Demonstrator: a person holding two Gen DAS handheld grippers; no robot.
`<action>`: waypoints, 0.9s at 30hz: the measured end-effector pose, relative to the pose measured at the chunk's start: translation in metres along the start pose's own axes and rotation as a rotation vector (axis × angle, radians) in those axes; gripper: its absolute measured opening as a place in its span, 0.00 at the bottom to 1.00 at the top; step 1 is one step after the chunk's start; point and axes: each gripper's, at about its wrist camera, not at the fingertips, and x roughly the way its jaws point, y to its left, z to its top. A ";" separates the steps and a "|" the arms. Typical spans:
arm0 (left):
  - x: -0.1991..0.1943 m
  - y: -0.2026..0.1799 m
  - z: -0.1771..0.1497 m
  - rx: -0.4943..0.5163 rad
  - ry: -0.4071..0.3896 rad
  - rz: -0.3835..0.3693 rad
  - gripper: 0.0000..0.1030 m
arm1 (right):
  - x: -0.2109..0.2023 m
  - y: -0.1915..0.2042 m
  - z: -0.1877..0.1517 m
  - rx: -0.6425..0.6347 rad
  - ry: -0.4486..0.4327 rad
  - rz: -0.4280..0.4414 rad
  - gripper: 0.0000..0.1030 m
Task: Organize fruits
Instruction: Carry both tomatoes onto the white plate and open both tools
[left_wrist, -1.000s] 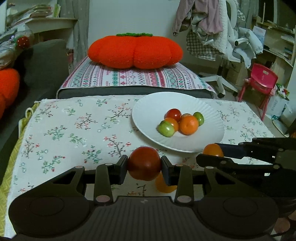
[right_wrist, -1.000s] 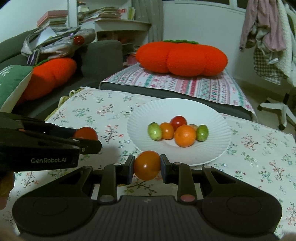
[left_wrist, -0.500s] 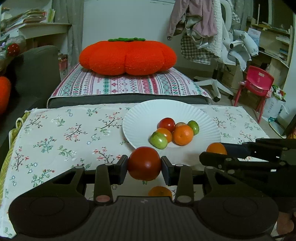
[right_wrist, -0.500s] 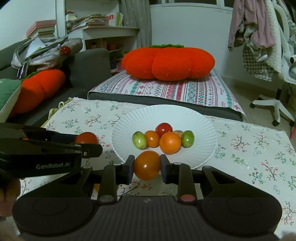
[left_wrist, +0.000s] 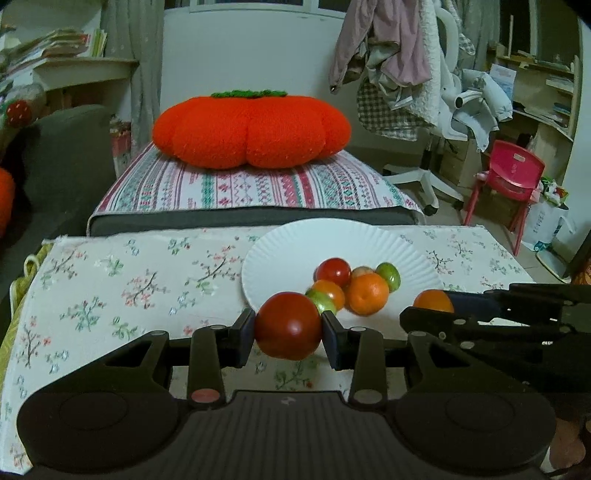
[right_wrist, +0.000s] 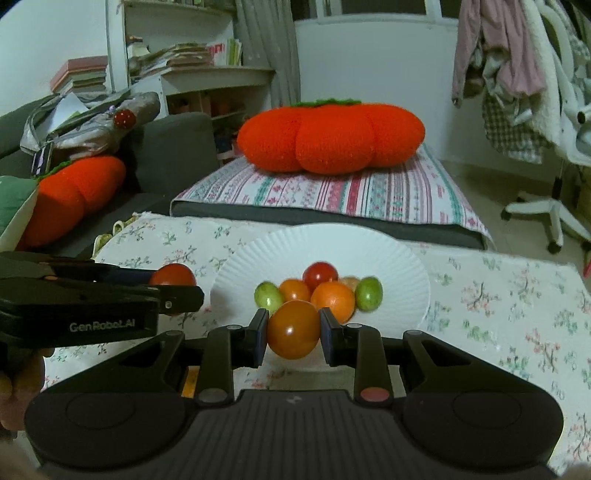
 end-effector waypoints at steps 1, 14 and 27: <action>0.002 -0.001 0.001 0.003 -0.004 -0.002 0.16 | 0.002 -0.002 0.000 0.008 -0.001 -0.001 0.25; 0.035 -0.009 -0.004 0.040 0.021 -0.026 0.16 | 0.019 -0.008 -0.004 0.016 0.017 -0.018 0.25; 0.033 -0.007 -0.005 0.043 0.012 -0.023 0.27 | 0.019 -0.013 -0.004 0.039 0.007 -0.048 0.30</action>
